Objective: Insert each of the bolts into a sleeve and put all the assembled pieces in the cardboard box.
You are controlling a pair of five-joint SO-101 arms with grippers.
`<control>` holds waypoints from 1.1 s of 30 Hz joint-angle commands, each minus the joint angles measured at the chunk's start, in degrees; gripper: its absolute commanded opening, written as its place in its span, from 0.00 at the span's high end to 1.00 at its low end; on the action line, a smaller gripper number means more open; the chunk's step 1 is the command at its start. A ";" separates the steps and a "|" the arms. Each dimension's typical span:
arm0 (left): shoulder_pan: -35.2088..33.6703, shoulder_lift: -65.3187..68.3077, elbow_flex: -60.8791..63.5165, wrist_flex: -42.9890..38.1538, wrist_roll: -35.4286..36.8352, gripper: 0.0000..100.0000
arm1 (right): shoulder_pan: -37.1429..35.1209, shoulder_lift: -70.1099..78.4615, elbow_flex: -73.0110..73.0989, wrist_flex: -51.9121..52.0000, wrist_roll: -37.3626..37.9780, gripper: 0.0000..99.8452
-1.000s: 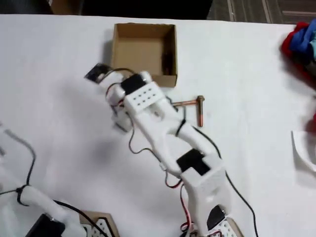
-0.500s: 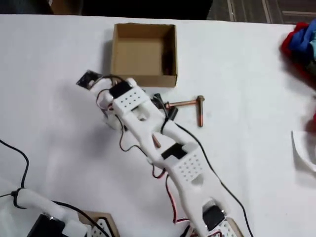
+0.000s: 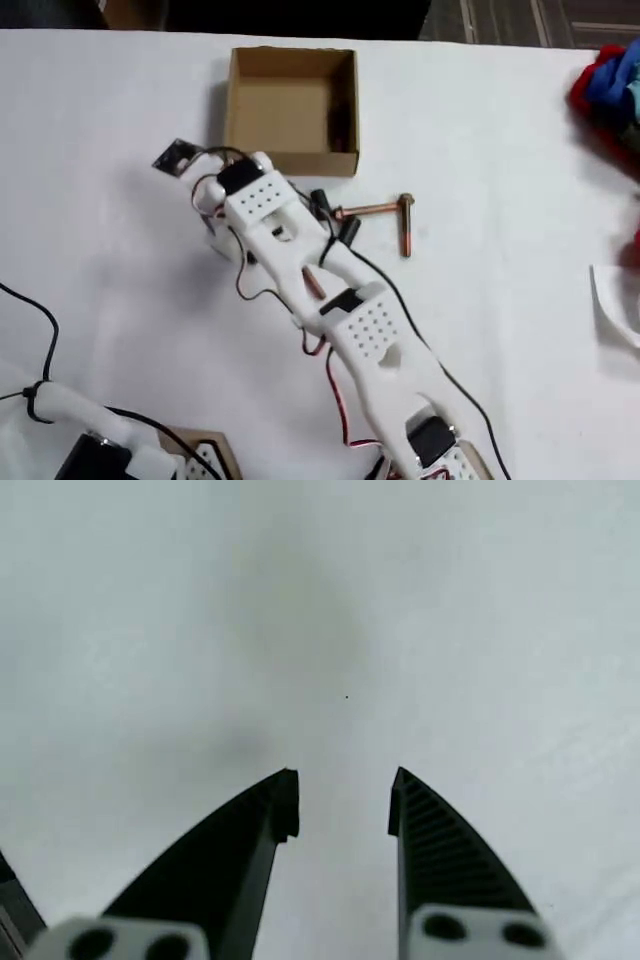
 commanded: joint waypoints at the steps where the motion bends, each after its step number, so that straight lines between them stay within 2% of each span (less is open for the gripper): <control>1: 1.58 -1.67 -0.75 -0.70 -0.18 0.83 | 0.84 1.19 -1.05 3.12 -0.26 0.89; 14: 2.55 -1.76 -0.31 -0.53 0.00 0.83 | 0.84 1.54 -1.41 2.24 -0.26 0.88; 16: 2.55 -1.76 -0.31 -0.53 0.00 0.83 | 0.84 1.54 -1.41 1.63 -0.26 0.90; 18: 2.55 -1.76 -0.31 -0.53 0.00 0.83 | 0.75 1.54 -1.41 1.36 -0.53 0.98; 24: 2.55 -1.49 -0.31 -0.53 -0.18 0.83 | 0.84 0.04 -1.49 2.07 -0.88 0.98; 27: 2.64 -1.41 -0.22 -0.44 -0.18 0.83 | 1.01 -4.53 -1.49 4.18 -4.84 0.98; 30: 5.36 -1.41 -0.48 2.37 -0.18 0.83 | 2.33 -11.65 -1.49 7.08 -7.82 0.98; 33: 12.75 -1.32 -0.22 6.86 -0.18 0.83 | 5.14 -20.09 -0.88 9.01 -8.79 0.98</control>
